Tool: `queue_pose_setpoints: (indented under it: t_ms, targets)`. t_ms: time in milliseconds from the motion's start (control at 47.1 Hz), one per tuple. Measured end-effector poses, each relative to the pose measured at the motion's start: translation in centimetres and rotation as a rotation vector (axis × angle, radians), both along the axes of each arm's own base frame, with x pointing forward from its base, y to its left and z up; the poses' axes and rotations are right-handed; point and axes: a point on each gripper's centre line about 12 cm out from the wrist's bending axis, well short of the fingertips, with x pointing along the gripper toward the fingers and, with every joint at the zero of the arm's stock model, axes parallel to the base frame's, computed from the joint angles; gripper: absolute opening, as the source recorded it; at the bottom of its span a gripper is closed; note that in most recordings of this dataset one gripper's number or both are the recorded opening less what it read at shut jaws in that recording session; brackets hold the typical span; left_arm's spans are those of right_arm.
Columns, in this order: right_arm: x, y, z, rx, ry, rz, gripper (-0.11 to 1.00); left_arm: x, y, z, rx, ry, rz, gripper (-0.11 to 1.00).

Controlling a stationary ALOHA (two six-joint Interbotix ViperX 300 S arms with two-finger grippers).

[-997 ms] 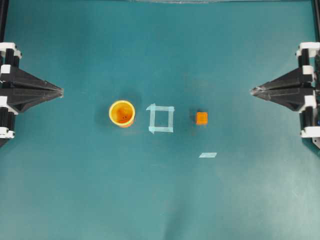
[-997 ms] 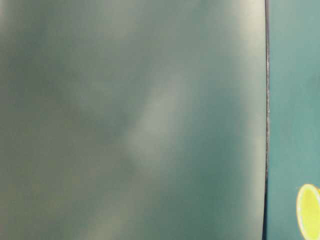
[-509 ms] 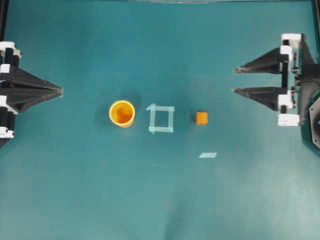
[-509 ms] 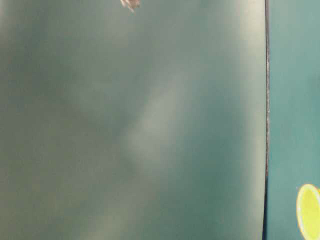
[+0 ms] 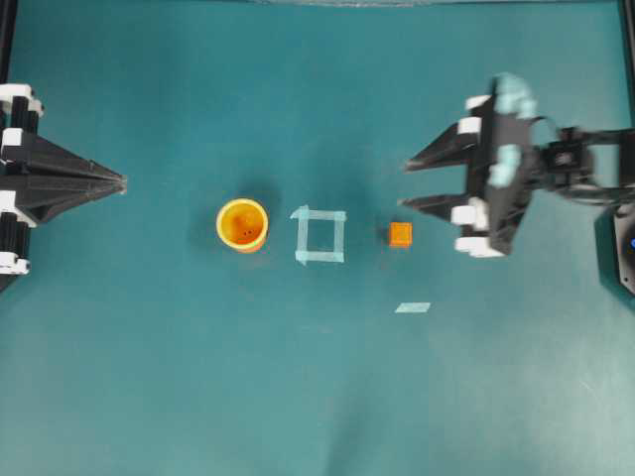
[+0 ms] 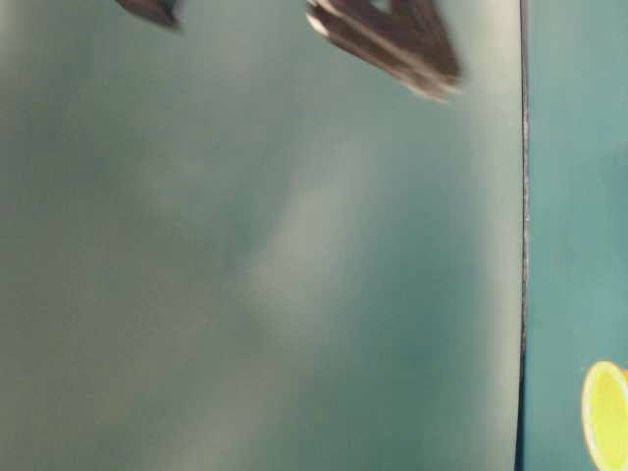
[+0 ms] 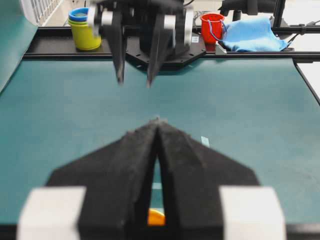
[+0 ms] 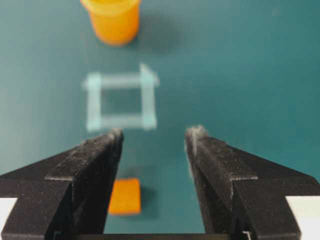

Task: Move the block to the right with right arm.
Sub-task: 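Move the open right gripper left over the small orange cube, then close the right gripper on the orange cube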

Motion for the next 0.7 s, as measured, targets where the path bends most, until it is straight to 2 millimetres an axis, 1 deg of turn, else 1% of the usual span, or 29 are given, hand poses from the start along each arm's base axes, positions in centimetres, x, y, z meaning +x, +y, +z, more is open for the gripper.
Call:
queue_pose_setpoints:
  t_ms: [127, 340, 509, 700]
  targets:
    - [1.0, 0.4, -2.4, 0.007, 0.066, 0.017, 0.58, 0.0, 0.0, 0.0, 0.0, 0.003, 0.0, 0.0]
    - [1.8, 1.8, -5.9, 0.015, 0.137, 0.057, 0.58, 0.0, 0.0, -0.1, 0.002, 0.006, 0.0, 0.0]
    - [1.9, 2.0, -7.5, 0.014, 0.17, 0.064, 0.58, 0.0, 0.0, -0.1, 0.002, 0.006, 0.0, 0.0]
    - [1.5, 1.8, -8.8, 0.015, 0.205, 0.06, 0.58, 0.0, 0.0, -0.1, 0.0, 0.006, 0.0, 0.0]
